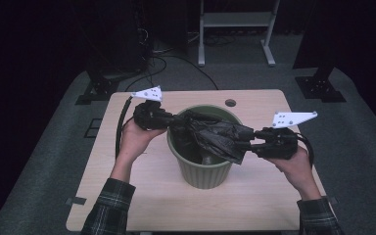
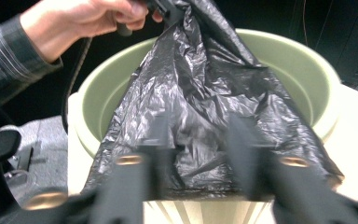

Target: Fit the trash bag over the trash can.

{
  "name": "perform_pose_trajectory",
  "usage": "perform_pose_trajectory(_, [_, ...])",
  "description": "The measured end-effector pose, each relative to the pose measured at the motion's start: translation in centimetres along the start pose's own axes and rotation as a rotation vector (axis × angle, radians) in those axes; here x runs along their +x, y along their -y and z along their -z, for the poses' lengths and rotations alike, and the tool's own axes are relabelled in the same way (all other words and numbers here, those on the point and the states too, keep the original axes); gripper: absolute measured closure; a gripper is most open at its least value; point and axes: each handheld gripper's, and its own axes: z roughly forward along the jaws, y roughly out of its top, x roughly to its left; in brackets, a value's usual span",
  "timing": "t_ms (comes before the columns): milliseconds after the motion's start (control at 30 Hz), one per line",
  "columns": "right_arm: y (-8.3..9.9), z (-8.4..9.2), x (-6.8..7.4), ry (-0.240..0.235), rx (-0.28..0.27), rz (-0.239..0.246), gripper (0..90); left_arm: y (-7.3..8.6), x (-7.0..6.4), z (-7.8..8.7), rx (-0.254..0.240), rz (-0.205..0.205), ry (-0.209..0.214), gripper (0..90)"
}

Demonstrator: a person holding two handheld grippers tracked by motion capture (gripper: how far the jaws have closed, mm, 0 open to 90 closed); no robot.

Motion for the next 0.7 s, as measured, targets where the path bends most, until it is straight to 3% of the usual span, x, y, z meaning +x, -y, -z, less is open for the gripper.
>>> perform_pose_trajectory(100, [0.1, -0.6, -0.1, -0.017, 0.016, -0.015, 90.0, 0.0, -0.1, 0.0, 0.003, -0.001, 0.005, 87.2])
perform_pose_trajectory(333, [-0.5, -0.8, -0.5, -0.038, -0.033, -0.054, 90.0, 0.1, -0.6, -0.9, 0.038, -0.018, 0.027, 87.0])
perform_pose_trajectory(533, [-2.2, -1.4, -0.6, -0.051, -0.072, -0.051, 90.0, -0.2, -1.3, -2.7, 0.076, -0.041, 0.056, 86.0])
perform_pose_trajectory(567, [-2.4, -1.6, -0.5, -0.050, -0.073, -0.047, 90.0, -0.3, -1.5, -2.9, 0.083, -0.044, 0.039, 80.3])
perform_pose_trajectory(600, [-2.7, -1.7, -0.4, -0.049, -0.068, -0.045, 90.0, -0.3, -1.5, -2.9, 0.080, -0.042, 0.016, 68.4])
perform_pose_trajectory(700, [-3.0, -1.8, -0.4, -0.035, -0.060, -0.034, 90.0, -0.5, -1.6, -1.6, 0.025, -0.037, -0.044, 45.7])
